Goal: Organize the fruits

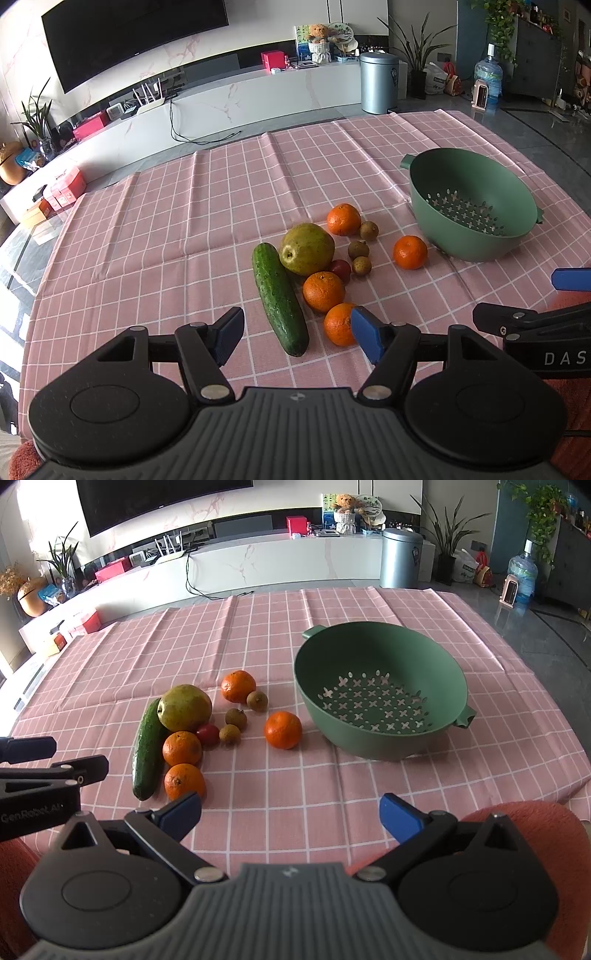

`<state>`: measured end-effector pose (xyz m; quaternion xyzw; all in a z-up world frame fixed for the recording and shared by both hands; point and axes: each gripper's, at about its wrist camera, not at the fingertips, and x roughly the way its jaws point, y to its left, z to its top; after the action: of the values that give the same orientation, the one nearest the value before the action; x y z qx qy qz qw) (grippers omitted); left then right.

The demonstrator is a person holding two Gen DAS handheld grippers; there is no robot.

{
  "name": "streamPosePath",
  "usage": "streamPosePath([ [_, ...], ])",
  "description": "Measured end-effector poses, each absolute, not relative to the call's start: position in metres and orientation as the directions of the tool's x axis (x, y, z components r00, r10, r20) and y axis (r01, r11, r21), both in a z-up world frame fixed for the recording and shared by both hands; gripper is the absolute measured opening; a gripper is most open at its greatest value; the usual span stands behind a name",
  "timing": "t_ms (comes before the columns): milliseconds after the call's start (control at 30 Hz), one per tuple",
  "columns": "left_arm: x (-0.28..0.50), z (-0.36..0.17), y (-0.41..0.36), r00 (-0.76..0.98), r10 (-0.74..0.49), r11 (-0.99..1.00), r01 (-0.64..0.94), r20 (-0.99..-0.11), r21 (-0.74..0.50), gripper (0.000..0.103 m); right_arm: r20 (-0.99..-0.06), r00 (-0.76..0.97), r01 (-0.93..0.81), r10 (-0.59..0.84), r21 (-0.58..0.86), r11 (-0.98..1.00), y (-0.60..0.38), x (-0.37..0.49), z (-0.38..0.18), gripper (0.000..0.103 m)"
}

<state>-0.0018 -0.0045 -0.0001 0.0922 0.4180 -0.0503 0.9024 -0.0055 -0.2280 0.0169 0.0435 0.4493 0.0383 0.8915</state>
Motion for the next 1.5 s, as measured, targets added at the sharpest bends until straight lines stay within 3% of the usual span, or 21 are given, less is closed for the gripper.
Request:
streamPosePath([
  [967, 0.001, 0.000, -0.009, 0.634, -0.018, 0.975, 0.184, -0.773, 0.128, 0.079, -0.805, 0.580, -0.046, 0.127, 0.123, 0.991, -0.224, 0.001, 0.015, 0.099],
  [1267, 0.020, 0.004, 0.002, 0.602, -0.102, 0.974, 0.223, -0.792, 0.044, 0.076, -0.771, 0.613, -0.061, 0.172, 0.171, 0.983, -0.226, 0.009, 0.010, 0.098],
  [1333, 0.031, 0.004, 0.006, 0.595, -0.092, 0.977, 0.211, -0.799, 0.044, 0.072, -0.761, 0.620, -0.075, 0.192, 0.185, 0.980, -0.223, 0.014, 0.009, 0.096],
  [1500, 0.058, -0.001, 0.014, 0.571, -0.065, 0.979, 0.197, -0.819, 0.059, 0.062, -0.737, 0.615, -0.129, 0.281, 0.258, 0.958, -0.217, 0.034, 0.001, 0.077],
])
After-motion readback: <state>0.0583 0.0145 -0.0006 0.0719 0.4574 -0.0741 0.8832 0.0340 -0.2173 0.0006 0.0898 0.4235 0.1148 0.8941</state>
